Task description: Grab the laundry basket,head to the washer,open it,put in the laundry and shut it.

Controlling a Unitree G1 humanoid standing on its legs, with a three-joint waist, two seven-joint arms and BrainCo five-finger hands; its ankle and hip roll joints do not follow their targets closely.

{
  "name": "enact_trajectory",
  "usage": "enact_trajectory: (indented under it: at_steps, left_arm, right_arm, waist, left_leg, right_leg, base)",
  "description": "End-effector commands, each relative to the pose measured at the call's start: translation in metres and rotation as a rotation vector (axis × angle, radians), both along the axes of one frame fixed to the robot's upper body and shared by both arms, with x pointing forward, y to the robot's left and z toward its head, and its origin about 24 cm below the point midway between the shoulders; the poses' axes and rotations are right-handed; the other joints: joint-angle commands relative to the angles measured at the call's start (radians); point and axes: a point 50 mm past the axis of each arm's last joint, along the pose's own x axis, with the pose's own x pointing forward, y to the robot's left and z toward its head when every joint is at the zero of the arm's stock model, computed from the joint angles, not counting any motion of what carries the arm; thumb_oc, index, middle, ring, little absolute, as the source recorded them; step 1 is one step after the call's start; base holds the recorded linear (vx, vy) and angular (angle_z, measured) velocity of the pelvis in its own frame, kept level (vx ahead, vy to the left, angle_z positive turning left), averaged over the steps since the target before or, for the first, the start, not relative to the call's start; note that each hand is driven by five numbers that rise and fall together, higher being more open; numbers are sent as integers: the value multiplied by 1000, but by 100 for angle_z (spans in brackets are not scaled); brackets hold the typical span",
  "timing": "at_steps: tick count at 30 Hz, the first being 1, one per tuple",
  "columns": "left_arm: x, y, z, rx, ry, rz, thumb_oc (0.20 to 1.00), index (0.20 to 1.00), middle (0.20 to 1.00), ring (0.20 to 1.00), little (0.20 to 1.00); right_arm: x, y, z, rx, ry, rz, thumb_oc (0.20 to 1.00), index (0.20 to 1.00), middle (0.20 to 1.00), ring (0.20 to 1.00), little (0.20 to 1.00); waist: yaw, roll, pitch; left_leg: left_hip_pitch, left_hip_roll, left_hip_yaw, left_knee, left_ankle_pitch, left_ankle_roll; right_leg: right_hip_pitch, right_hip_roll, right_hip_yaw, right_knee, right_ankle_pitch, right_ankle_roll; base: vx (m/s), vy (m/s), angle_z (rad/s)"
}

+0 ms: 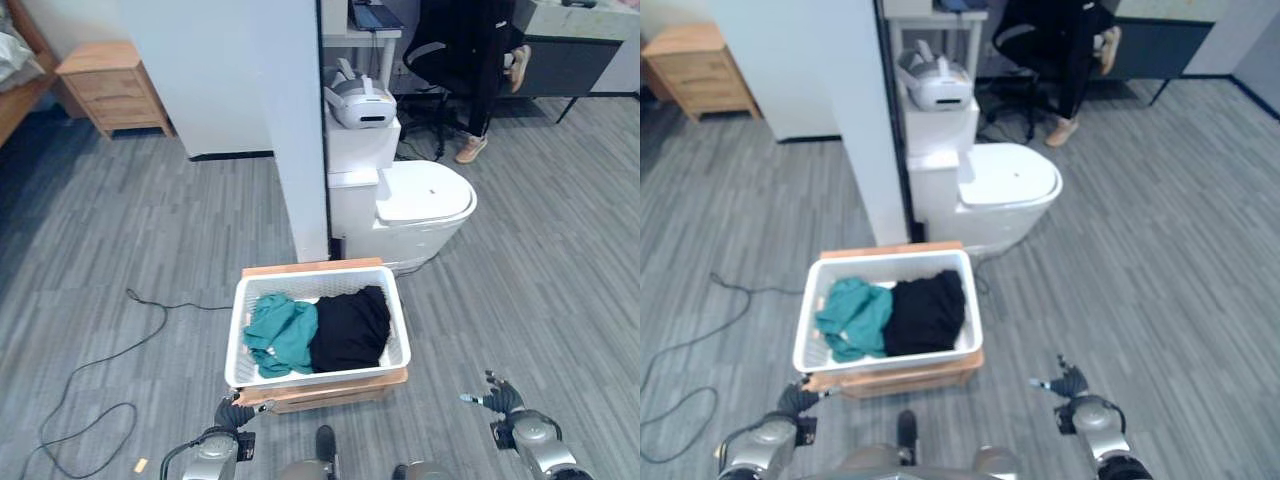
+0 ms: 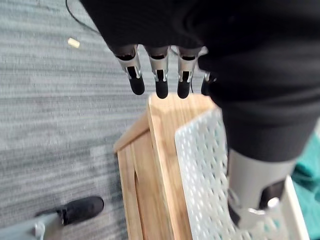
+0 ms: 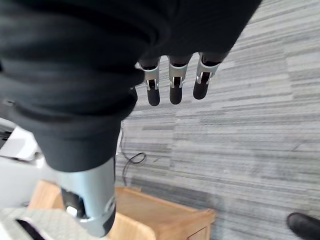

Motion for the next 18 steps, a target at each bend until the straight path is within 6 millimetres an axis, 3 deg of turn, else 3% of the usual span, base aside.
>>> enact_trajectory:
  at_steps: [1,2,3,4,5,6,15,16,18]
  left_arm:
    - [12,24,19,80,-96,20,1000,1000,1000,1000,1000]
    - [12,24,19,80,-96,20,1000,1000,1000,1000,1000]
    - [10,27,21,78,-104,31,1000,1000,1000,1000,1000]
    - [7,33,21,93,-96,52,1000,1000,1000,1000,1000]
    - [11,35,26,95,-133,59,1000,1000,1000,1000,1000]
    - [14,35,28,93,-149,56,1000,1000,1000,1000,1000]
    - [69,49,74,204,-353,45,1000,1000,1000,1000,1000]
    - [88,51,88,243,-394,30,1000,1000,1000,1000,1000]
    - [105,50,100,283,-429,9,1000,1000,1000,1000,1000]
  right_arm:
    - [29,-2,23,-58,-119,64,1000,1000,1000,1000,1000]
    - [29,-2,23,-58,-119,64,1000,1000,1000,1000,1000]
    - [36,2,30,-57,-155,91,1000,1000,1000,1000,1000]
    - [37,1,31,-64,-160,96,1000,1000,1000,1000,1000]
    - [43,5,37,-49,-193,101,1000,1000,1000,1000,1000]
    - [47,9,40,-33,-219,103,1000,1000,1000,1000,1000]
    - [98,43,83,10,-397,199,1000,1000,1000,1000,1000]
    - [111,55,91,18,-419,226,1000,1000,1000,1000,1000]
    - [122,69,96,37,-434,245,1000,1000,1000,1000,1000]
  waist:
    - [38,-18,24]
    - [38,-18,24]
    - [37,-20,34]
    - [37,-27,35]
    - [53,-29,28]
    - [47,-29,25]
    - [74,6,36]
    - [79,6,57]
    - [82,7,74]
  left_leg:
    - [-2,90,68,124,-154,-67]
    - [-2,90,68,123,-154,-67]
    - [18,76,66,103,-149,-61]
    - [26,63,72,86,-144,-58]
    - [22,54,76,70,-135,-62]
    - [18,52,70,61,-127,-66]
    - [-11,52,55,-1,-78,-81]
    - [-29,54,50,-5,-69,-83]
    - [-49,55,49,-8,-61,-84]
  right_leg:
    - [-82,-43,-37,-65,127,69]
    - [-82,-43,-36,-65,126,69]
    - [-113,24,-29,-41,114,58]
    - [-102,57,-32,-77,105,52]
    - [-75,45,-96,-146,94,34]
    - [-64,76,-59,-163,77,22]
    - [-63,88,-82,-278,125,10]
    - [-76,90,-80,-285,132,11]
    - [-95,91,-74,-288,140,12]
  base:
    - [-32,90,-56]
    - [2,103,-72]
    - [18,62,-50]
    - [11,74,-23]
    - [22,-17,14]
    - [13,-29,46]
    - [-19,-9,23]
    - [-108,7,5]
    - [-135,11,8]
